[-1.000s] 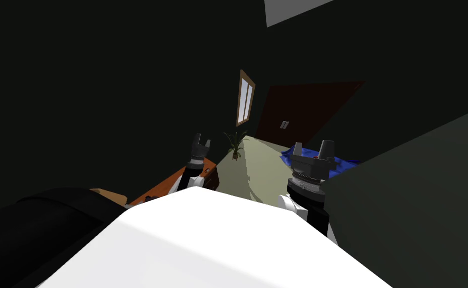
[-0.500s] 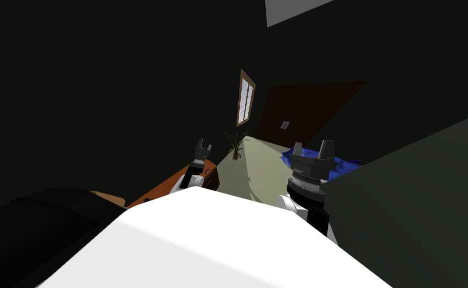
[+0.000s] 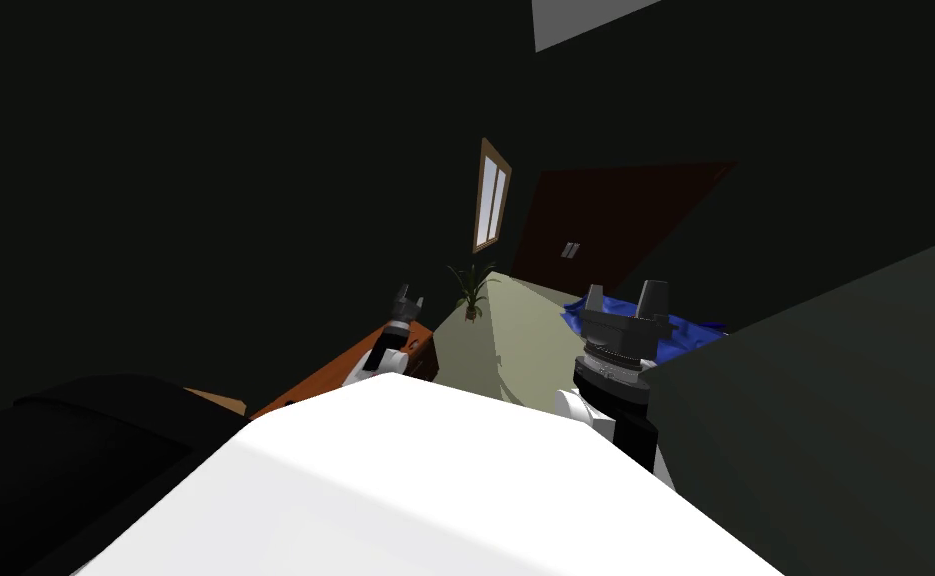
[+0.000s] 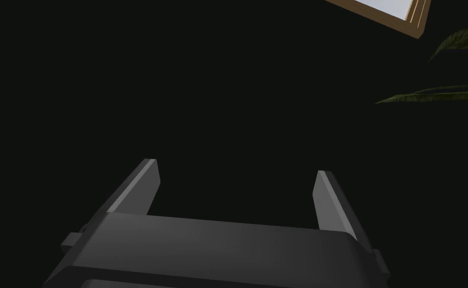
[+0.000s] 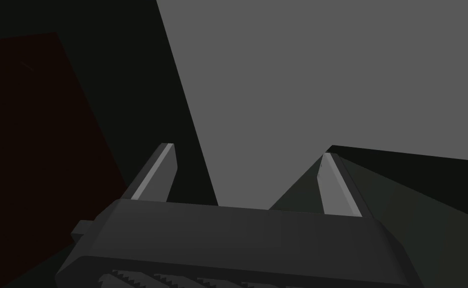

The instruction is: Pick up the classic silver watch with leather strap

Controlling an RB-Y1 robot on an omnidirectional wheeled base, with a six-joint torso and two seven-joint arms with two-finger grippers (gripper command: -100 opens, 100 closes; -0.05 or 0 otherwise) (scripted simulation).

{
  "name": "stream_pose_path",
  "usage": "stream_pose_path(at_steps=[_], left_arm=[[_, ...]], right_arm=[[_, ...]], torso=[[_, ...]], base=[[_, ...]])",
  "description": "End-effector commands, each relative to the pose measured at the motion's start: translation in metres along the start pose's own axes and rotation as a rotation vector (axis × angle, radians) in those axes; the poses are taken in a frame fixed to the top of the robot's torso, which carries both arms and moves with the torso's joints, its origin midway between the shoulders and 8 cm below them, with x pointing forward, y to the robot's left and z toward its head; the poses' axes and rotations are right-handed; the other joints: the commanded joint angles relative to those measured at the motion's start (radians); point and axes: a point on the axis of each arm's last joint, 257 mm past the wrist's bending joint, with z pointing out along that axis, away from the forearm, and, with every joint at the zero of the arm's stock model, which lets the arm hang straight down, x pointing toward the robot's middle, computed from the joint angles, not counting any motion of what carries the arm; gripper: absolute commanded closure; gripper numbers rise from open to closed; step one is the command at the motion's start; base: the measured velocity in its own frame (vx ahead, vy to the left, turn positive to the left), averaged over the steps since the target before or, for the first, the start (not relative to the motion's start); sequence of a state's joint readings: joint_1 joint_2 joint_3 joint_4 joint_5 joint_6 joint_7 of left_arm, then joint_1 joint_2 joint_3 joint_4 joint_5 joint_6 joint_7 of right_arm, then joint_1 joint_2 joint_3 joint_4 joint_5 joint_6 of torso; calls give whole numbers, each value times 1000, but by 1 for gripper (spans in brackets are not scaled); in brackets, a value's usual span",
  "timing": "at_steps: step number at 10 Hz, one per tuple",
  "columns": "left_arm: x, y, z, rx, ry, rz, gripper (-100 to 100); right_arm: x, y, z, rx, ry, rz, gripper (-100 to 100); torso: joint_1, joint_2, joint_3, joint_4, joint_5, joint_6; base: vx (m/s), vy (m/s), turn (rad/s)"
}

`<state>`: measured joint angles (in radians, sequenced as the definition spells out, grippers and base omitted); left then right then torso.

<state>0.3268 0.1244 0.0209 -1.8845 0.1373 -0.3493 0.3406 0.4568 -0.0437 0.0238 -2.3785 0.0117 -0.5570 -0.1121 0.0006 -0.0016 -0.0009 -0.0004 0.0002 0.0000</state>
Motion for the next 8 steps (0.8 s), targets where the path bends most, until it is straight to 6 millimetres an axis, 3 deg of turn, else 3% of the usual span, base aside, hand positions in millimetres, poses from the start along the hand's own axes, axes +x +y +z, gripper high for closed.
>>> stream_pose_path(at_steps=[1,8], left_arm=[[-15,21,-1,-50,-35,-39,-100],[-69,96,-14,-220,-176,-184,-100]], right_arm=[[0,0,0,0,0,0,0],[0,0,0,0,0,0,0]], torso=[[0,0,0,0,0,0],[0,0,0,0,0,0]], base=[[21,13,2],[23,8,1]])
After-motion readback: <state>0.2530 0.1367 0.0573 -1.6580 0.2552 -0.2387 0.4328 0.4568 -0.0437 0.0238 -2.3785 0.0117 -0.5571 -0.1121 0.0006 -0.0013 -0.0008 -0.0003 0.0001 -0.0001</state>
